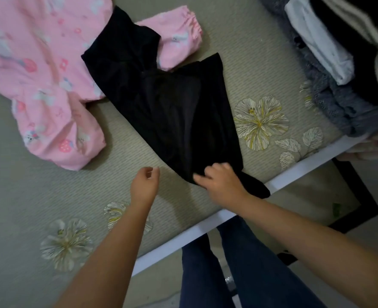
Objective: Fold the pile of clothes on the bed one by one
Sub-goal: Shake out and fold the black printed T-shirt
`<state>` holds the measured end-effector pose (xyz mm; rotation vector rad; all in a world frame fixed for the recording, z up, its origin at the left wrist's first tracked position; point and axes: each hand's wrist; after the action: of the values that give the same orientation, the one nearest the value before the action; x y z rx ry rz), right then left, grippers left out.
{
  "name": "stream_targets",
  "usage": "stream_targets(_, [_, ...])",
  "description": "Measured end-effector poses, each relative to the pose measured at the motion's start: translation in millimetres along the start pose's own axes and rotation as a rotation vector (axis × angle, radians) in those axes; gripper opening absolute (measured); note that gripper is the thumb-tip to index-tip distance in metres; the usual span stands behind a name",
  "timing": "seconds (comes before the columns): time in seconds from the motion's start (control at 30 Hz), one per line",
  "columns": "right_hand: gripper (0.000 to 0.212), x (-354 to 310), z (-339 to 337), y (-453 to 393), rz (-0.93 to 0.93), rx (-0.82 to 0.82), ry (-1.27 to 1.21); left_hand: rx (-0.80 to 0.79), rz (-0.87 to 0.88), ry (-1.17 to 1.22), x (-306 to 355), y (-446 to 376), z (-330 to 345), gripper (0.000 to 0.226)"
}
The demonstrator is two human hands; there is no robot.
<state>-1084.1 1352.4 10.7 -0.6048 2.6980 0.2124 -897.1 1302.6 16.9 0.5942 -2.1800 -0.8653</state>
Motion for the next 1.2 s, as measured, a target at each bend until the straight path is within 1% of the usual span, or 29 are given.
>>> stream_targets(0.03, [0.029, -4, 4, 13, -0.214, -0.109, 0.037, -0.006, -0.045, 0.205, 4, 3, -2, 0.039])
stream_targets(0.07, [0.032, -5, 5, 25, -0.357, -0.290, 0.079, -0.026, -0.084, 0.386, 7, 6, -4, 0.038])
stream_targets(0.1, [0.034, -3, 5, 34, -0.421, -0.451, 0.130, -0.049, -0.116, 0.510, 9, 9, -6, 0.035])
stream_targets(0.13, [0.034, 2, 3, 39, -0.433, -0.570, 0.192, -0.071, -0.139, 0.583, 9, 12, -8, 0.035])
stream_targets(0.2, [0.028, 8, -3, 44, -0.371, -0.728, 0.265, -0.099, -0.177, 0.613, 6, 16, -6, 0.042])
stream_targets(0.23, [0.027, 13, -4, 45, -0.360, -0.790, 0.251, -0.100, -0.194, 0.589, 4, 16, -3, 0.049])
stream_targets(0.27, [0.031, 20, -2, 48, -0.330, -0.866, 0.217, -0.091, -0.209, 0.555, 2, 15, 1, 0.056])
stream_targets(0.33, [0.039, 32, -1, 56, -0.265, -0.967, 0.167, -0.063, -0.240, 0.472, -1, 12, 14, 0.066])
stream_targets(0.4, [0.039, 40, -5, 60, -0.188, -0.953, 0.114, -0.035, -0.230, 0.381, -4, 7, 28, 0.066])
stream_targets(0.47, [0.037, 50, -11, 60, -0.114, -0.924, 0.063, 0.024, -0.177, 0.278, -6, 2, 40, 0.063])
stream_targets(0.53, [0.037, 59, -15, 54, -0.052, -0.862, 0.038, 0.045, -0.132, 0.077, -11, 1, 49, 0.060])
stream_targets(0.6, [0.036, 63, -17, 45, 0.015, -0.784, 0.012, -0.005, -0.082, -0.236, -18, 4, 56, 0.044])
stream_targets(0.63, [0.035, 62, -18, 40, 0.049, -0.763, -0.011, -0.027, -0.054, -0.346, -22, 6, 59, 0.034])
stream_targets(0.67, [0.034, 60, -19, 34, 0.075, -0.741, -0.036, -0.037, -0.033, -0.407, -26, 9, 61, 0.027])
stream_targets(0.73, [0.035, 54, -20, 22, 0.125, -0.680, -0.083, -0.032, -0.008, -0.444, -32, 13, 65, 0.021])
stream_targets(0.83, [0.046, 40, -16, 3, 0.227, -0.606, -0.192, -0.048, -0.018, -0.391, -43, 19, 63, 0.021])
stream_targets(0.9, [0.061, 29, -10, -15, 0.419, -0.641, -0.314, -0.112, -0.024, -0.332, -55, 25, 59, 0.023])
stream_targets(0.93, [0.063, 23, -5, -23, 0.529, -0.651, -0.372, -0.148, -0.007, -0.308, -63, 29, 57, 0.023])
stream_targets(0.97, [0.056, 16, -1, -30, 0.624, -0.639, -0.411, -0.167, 0.021, -0.277, -71, 34, 55, 0.021])
stream_targets(1.0, [0.040, 6, 2, -36, 0.669, -0.600, -0.412, -0.155, 0.046, -0.225, -81, 41, 54, 0.019])
stream_targets(1.03, [0.026, -6, 5, -40, 0.649, -0.543, -0.388, -0.112, 0.051, -0.143, -91, 48, 52, 0.017])
stream_targets(1.07, [0.022, -19, 7, -43, 0.583, -0.490, -0.375, -0.045, 0.028, -0.038, -101, 56, 50, 0.017])
stream_targets(1.1, [0.023, -35, 11, -47, 0.488, -0.464, -0.402, 0.036, -0.020, 0.076, -111, 63, 46, 0.018])
stream_targets(1.13, [0.027, -53, 14, -50, 0.381, -0.498, -0.452, 0.118, -0.091, 0.185, -121, 70, 41, 0.020])
stream_targets(1.17, [0.033, -70, 18, -53, 0.267, -0.602, -0.510, 0.192, -0.173, 0.284, -133, 76, 37, 0.020])
stream_targets(1.2, [0.040, -86, 21, -56, 0.167, -0.764, -0.585, 0.251, -0.261, 0.374, -145, 82, 34, 0.021])
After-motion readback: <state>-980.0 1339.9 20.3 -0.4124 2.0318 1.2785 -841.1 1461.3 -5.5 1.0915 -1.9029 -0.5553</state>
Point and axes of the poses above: each hand's wrist, its own y-axis away from the middle knuckle, its own z-axis out of the palm, x = y × z, and after that the axes turned 8 degrees about -x, right-handed
